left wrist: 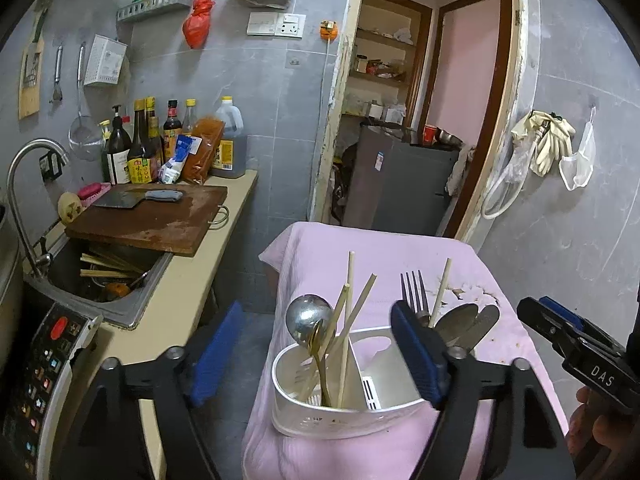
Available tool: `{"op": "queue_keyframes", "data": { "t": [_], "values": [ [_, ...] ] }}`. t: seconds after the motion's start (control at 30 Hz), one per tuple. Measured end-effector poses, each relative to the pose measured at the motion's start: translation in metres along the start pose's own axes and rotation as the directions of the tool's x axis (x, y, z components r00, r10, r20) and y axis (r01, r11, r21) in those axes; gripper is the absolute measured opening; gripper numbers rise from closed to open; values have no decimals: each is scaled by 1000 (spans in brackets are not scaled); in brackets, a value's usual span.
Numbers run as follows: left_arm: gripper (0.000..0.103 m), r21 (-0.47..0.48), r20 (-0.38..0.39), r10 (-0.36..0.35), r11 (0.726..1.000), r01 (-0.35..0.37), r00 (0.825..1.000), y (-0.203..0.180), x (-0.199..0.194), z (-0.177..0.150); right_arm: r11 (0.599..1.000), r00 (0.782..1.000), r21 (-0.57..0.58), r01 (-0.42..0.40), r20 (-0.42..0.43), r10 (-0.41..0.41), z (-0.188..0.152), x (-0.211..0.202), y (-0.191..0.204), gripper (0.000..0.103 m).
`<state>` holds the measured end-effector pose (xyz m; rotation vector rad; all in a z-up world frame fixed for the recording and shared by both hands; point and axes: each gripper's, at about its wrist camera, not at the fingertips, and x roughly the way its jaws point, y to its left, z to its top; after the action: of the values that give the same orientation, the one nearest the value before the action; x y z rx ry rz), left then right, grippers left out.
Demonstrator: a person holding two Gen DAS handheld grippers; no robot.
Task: Organize utensils
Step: 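Open both tools to release the spoon and blade into the caddy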
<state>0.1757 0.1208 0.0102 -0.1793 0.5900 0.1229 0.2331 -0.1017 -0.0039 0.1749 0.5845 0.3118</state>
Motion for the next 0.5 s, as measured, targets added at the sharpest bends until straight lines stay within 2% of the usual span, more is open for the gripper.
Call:
{"op": "queue_keyframes", "data": {
  "t": [0.17,0.5],
  "values": [
    [94,5,7,11,1000,-11,1000,1,-2,-3,999,999,1,43,13,-43,-1,-5,-3,96],
    [98,35,1,15,999,-15,1000,5,-8,-10,991,991,27,129,22,-130,-14,-16,-5,101]
  ]
}}
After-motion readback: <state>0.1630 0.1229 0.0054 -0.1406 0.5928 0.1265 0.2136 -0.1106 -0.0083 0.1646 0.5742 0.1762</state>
